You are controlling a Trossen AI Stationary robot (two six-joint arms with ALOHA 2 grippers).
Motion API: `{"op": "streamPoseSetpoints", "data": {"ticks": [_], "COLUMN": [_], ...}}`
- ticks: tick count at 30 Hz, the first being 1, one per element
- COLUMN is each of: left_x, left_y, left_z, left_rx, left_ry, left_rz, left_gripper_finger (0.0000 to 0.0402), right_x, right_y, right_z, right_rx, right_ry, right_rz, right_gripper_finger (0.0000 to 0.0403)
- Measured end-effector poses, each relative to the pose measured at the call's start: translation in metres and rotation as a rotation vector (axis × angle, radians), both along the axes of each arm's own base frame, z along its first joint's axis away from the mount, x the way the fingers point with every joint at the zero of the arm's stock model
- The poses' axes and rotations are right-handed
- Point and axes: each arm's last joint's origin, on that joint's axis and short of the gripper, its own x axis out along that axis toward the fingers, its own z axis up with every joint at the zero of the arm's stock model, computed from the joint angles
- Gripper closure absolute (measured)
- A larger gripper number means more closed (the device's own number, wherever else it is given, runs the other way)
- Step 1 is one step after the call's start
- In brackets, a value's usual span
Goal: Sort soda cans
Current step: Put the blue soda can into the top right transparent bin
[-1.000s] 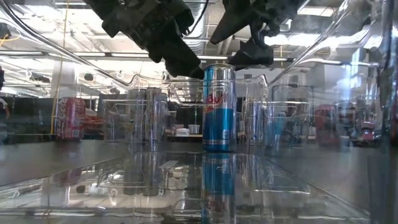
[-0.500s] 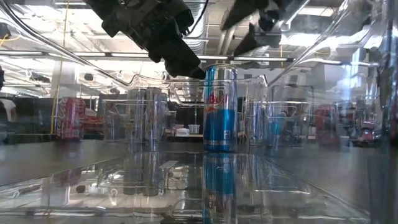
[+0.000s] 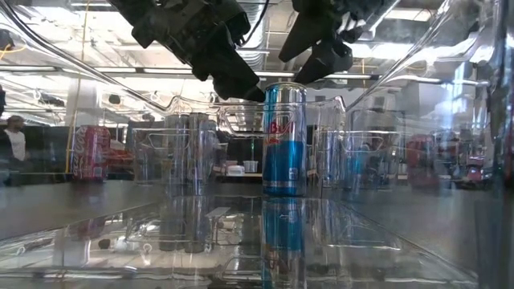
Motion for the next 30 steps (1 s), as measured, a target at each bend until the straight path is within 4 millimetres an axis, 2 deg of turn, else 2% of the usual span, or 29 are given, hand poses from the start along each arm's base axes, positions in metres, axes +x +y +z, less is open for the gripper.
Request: {"op": "streamPoseSetpoints", "data": {"ticks": [12,20,30], "left_x": [0.0,0.0,0.0], "left_y": [0.0,0.0,0.0], "left_z": [0.0,0.0,0.0], "left_rx": [0.001,0.005,0.001], "left_ry": [-0.001,-0.003,-0.003], "left_rz": [0.0,-0.002,0.0], "left_gripper_finger": [0.0146,0.0146,0.0146], "right_x": [-0.001,0.008,0.019], "right_y": [0.0,0.001,-0.006], "right_z": [-0.003,-0.019,-0.028], "right_rx": [-0.035,0.011,0.021], "right_ry": [0.013,0.065,0.044], "right_rz": [0.045,0.085,0.06], "right_gripper_finger": [0.0022,0.0022,0.0022]}}
